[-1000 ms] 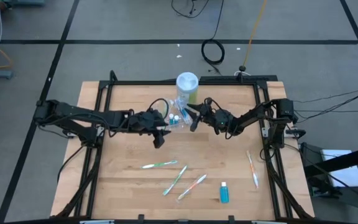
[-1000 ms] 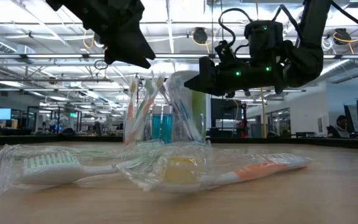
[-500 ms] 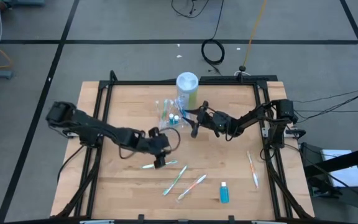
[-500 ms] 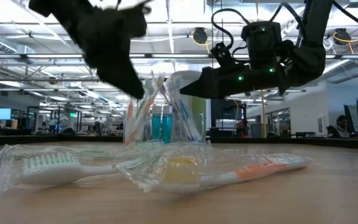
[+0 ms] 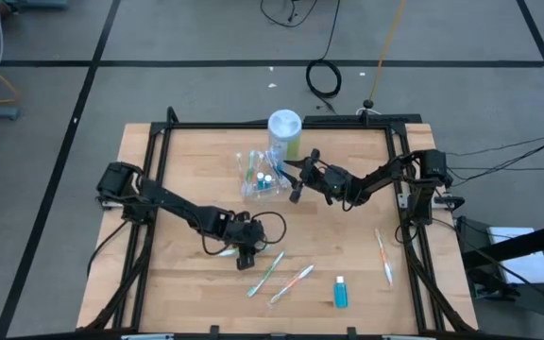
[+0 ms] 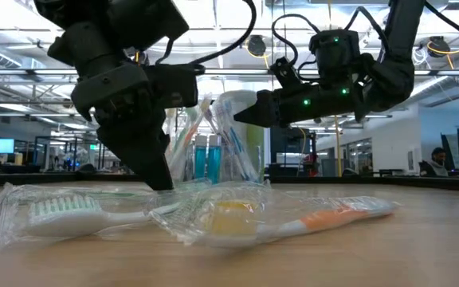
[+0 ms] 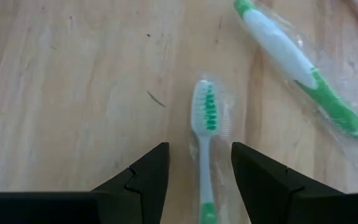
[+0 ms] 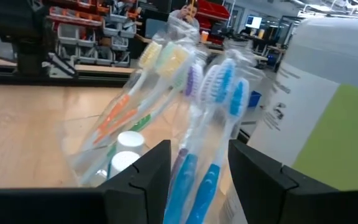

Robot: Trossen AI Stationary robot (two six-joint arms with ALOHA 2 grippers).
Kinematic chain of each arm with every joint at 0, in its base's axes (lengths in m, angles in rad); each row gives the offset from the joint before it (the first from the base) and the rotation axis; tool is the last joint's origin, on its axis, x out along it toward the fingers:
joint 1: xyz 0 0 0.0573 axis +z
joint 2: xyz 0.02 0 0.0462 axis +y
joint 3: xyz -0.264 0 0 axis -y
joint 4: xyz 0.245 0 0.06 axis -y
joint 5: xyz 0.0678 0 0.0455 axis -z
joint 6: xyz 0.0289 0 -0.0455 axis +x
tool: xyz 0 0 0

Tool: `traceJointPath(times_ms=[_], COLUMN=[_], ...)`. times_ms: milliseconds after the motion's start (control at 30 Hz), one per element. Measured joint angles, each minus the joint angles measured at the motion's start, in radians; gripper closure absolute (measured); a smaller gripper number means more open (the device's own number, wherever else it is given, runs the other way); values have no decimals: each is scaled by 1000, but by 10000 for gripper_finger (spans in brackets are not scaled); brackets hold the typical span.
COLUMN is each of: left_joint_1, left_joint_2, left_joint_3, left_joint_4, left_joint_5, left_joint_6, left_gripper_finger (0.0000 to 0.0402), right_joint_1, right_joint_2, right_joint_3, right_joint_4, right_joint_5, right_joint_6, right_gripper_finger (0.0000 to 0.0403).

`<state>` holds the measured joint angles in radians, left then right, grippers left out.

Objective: Pick & Place toothbrushing station
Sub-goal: Put the green toothbrush into the transparent organizer

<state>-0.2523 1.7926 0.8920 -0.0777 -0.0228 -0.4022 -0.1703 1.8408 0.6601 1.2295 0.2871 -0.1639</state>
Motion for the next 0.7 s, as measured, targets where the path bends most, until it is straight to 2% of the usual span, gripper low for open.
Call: traceJointPath(times_ms=[200, 567, 700], left_joint_1=[0, 1, 0], left_joint_2=[28, -2, -33], left_joint_3=[2, -1, -3], left_joint_4=[10, -4, -12], left_joint_5=[-3, -30, -71], left_joint_6=[1, 27, 38], left_gripper_finger=[230, 362, 393], right_joint_1=[-6, -6, -6], right_joint_2=[0, 0, 0], right_joint_3=[0, 0, 0], right_joint_4=[0, -1, -1], right_joint_5=[-1, -2, -2], right_joint_6=[2, 2, 2], right_gripper_finger=[252, 252, 252])
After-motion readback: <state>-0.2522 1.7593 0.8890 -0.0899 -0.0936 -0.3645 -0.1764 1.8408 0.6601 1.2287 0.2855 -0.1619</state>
